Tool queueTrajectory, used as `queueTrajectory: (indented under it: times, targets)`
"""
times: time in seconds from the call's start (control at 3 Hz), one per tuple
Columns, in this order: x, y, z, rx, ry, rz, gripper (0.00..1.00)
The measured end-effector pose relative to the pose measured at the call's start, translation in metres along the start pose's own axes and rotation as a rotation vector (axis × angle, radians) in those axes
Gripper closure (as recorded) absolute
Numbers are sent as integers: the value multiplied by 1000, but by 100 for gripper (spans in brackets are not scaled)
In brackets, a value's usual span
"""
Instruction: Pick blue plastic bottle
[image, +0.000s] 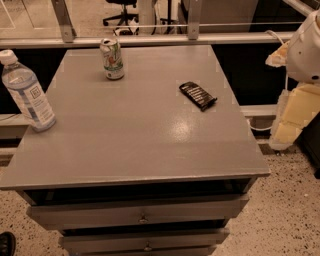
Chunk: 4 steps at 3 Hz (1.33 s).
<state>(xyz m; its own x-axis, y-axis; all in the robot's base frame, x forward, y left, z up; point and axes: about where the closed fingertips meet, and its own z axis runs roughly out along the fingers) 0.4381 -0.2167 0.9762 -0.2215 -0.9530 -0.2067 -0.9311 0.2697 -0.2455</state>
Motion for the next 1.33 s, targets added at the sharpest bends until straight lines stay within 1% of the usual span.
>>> queueTrajectory:
  times: [0.33,0.67,1.0,1.33]
  targets:
    - [0,0,0,0,0,0,0]
    - [-22,1,13,-9,-71,2,0]
    - [-90,5,49,-53,-247,-5,0]
    - [-186,14,81,-111,-472,-8,0]
